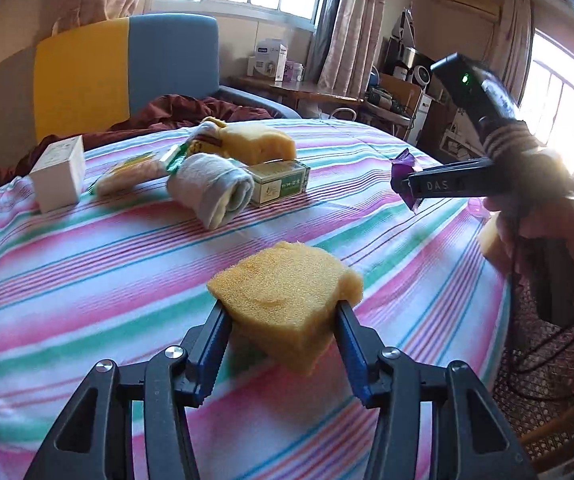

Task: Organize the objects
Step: 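Grasp a yellow sponge with the left tool and lift it, then carry the yellow sponge over the gold tray and open the left tool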

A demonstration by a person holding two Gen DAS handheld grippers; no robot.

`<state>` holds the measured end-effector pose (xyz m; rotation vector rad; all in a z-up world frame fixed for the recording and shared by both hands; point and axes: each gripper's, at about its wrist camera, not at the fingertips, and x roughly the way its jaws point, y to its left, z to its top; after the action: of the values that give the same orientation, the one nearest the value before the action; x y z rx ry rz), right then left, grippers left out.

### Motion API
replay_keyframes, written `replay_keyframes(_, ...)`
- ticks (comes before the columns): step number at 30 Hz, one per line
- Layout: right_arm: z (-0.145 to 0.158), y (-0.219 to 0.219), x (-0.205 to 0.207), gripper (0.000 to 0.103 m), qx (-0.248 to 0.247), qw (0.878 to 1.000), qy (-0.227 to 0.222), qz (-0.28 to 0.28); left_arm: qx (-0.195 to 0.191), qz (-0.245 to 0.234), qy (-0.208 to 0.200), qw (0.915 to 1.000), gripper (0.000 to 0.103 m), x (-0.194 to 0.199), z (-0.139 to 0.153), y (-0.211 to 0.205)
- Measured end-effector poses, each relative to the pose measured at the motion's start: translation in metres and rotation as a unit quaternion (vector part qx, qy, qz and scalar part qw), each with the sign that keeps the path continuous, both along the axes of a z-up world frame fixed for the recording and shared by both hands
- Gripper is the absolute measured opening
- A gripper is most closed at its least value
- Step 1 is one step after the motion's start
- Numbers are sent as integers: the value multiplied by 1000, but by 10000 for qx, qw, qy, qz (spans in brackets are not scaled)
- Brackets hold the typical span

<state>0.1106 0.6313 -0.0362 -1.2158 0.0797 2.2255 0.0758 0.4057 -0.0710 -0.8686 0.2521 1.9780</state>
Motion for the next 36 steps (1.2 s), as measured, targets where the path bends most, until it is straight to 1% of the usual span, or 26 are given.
replay_keyframes(3, 0, -1, 1, 38, 98, 9999, -28, -11, 3, -37, 108, 9999, 52, 6, 5, -16)
replay_keyframes(5, 0, -3, -1, 38, 188, 9998, -72, 23, 28, -34, 90, 9999, 52, 9, 6, -29)
replay_keyframes(10, 1, -9, -2, 38, 419, 9990, -130, 75, 165, 107, -331, 9993, 52, 12, 1, -65)
replay_keyframes(12, 1, -9, -1, 38, 454, 9989, -127, 51, 215, 131, -353, 9991, 52, 15, 4, -75)
replay_keyframes(16, 4, -11, 2, 38, 554, 9984, -97, 6, 422, 189, -289, 9985, 52, 14, 21, -96)
replay_keyframes(19, 8, -18, 3, 38, 618, 9981, 4, 35, 586, 279, -158, 9978, 52, 11, 37, -112)
replay_keyframes(21, 12, -26, 3, 38, 678, 9976, 108, 121, 683, 376, -120, 9969, 52, 8, 44, -124)
replay_keyframes(25, 18, -48, 3, 38, 782, 9960, 266, 336, 848, 620, -185, 9943, 52, -1, 51, -147)
replay_keyframes(31, 17, -80, -5, 38, 684, 9949, 470, 568, 958, 1003, -183, 9902, 52, -13, 57, -186)
replay_keyframes(36, 8, -110, -9, 38, 293, 9949, 676, 691, 1012, 1512, -35, 9833, 52, -26, 64, -231)
